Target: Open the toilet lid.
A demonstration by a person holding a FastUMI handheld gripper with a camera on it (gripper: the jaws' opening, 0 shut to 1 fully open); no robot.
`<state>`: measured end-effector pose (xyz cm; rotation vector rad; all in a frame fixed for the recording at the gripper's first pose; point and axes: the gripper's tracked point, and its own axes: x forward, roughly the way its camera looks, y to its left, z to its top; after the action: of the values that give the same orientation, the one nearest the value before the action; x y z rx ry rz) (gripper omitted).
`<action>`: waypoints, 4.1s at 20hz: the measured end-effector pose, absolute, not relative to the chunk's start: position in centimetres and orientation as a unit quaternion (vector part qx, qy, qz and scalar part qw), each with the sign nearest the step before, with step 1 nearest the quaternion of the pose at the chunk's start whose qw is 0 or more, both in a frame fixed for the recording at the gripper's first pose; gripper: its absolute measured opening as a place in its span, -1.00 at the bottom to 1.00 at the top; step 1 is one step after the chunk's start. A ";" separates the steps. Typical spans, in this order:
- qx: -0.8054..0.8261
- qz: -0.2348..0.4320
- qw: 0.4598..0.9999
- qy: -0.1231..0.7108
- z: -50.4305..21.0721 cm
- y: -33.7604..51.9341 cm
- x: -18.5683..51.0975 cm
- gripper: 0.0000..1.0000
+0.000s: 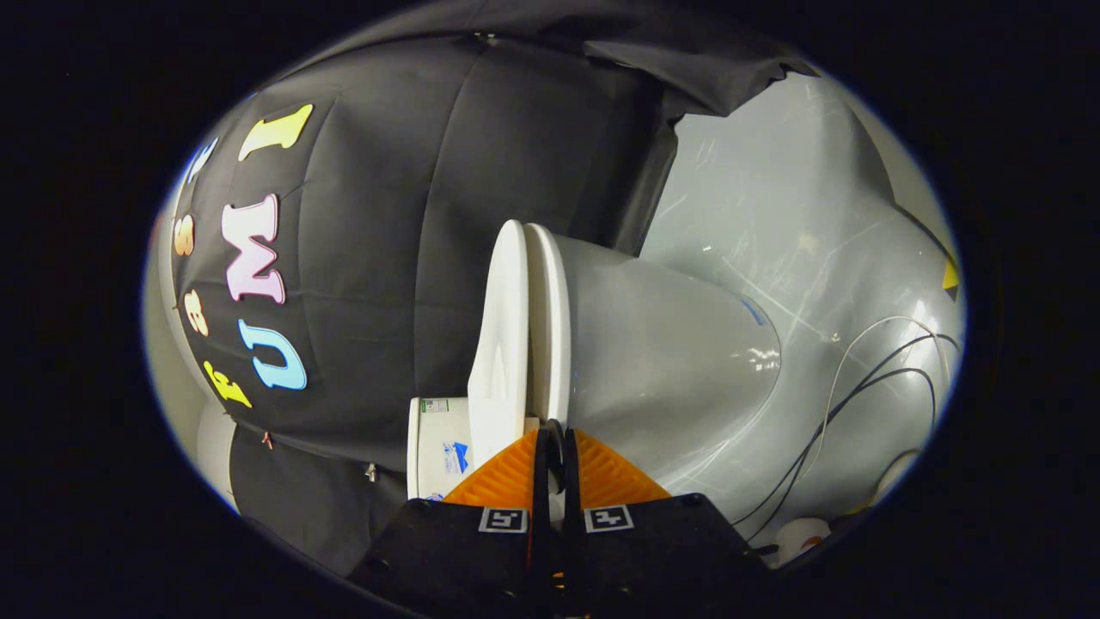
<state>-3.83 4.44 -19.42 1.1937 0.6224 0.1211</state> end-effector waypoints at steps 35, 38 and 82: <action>0.205 -0.034 0.945 0.254 2.1 15.8 -3.7 -0.90; 0.171 -0.051 0.950 0.257 3.6 17.5 -3.8 -0.91; -0.137 -0.069 0.981 0.117 8.6 57.0 -4.3 -0.89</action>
<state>-4.33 56.97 8.65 -0.2752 0.2350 -0.1397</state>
